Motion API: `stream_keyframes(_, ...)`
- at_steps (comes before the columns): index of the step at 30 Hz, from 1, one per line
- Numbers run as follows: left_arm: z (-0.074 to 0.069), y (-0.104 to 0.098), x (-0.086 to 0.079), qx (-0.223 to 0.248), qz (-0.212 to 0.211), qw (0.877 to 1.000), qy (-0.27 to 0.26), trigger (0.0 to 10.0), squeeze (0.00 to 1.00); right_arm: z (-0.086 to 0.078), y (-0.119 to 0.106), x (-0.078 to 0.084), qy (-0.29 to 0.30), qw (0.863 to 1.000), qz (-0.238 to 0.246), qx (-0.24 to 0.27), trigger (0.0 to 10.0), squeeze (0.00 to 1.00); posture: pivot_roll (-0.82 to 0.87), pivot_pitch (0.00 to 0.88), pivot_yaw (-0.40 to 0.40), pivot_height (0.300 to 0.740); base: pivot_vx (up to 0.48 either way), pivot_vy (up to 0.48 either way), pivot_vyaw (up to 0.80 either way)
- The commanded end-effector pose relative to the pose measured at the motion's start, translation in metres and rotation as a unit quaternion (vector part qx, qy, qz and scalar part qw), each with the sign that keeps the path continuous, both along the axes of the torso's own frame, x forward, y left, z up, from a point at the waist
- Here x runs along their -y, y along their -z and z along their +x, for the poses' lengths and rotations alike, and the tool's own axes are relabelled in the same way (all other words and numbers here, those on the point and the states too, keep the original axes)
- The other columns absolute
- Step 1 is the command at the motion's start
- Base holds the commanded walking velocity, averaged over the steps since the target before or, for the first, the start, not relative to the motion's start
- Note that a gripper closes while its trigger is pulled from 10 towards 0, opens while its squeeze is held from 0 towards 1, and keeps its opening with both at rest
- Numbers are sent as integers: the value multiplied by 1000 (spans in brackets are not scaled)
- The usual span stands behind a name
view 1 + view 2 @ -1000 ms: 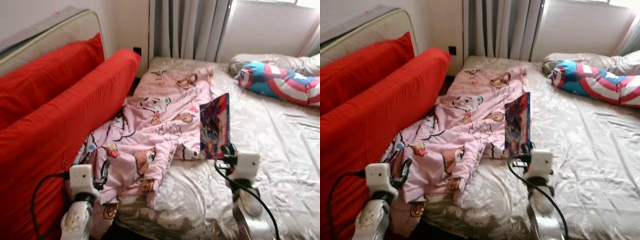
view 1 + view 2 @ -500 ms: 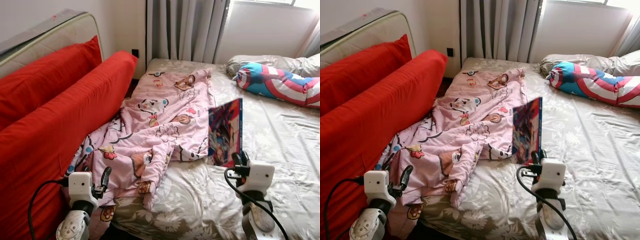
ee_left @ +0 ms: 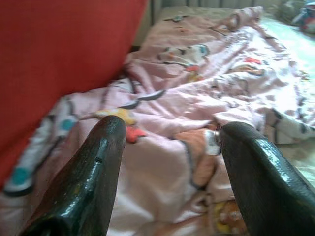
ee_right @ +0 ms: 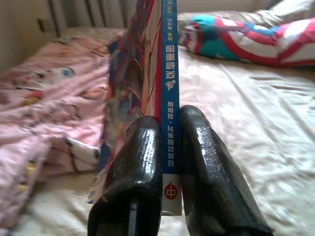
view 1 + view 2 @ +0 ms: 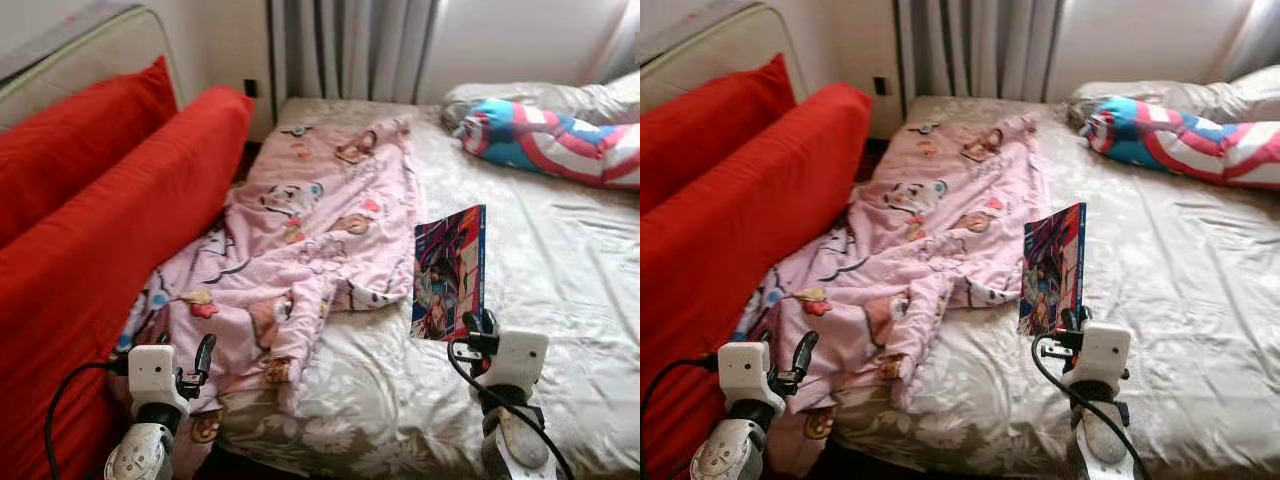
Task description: Clean up the room
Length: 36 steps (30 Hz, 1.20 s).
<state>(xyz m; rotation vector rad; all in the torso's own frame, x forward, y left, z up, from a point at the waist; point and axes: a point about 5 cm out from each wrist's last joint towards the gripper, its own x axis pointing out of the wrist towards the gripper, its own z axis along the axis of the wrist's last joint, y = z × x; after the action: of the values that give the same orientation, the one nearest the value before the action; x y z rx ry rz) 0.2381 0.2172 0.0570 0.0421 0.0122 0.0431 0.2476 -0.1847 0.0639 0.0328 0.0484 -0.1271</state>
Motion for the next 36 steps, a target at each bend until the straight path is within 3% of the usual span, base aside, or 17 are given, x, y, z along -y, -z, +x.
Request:
stream_keyframes(1, 0, -1, 2, 0, -1, 1000, 0, 10000, 0, 3, -16, 3, 3, 999, -2, 34, 10000, 0, -4, 177, -29, 740, 0, -270, 0)
stream_keyframes(14, 0, -2, 4, 0, -1, 1000, 1, 10000, 0, 5, -15, 2, -1, 1000, 3, 22, 10000, 0, -7, 181, -35, 740, 0, -276, 0)
stream_keyframes(19, 1, -2, 5, 0, -2, 1000, 1, 10000, 0, 5, -15, 0, -5, 1000, 7, 22, 10000, 0, -6, 180, -36, 740, 0, -284, -750)
stream_keyframes(36, 4, -3, 8, 2, -5, 1000, 7, 10000, 0, 6, -15, -4, -8, 1000, 8, 21, 10000, 0, -5, 163, -36, 740, 0, -282, 0)
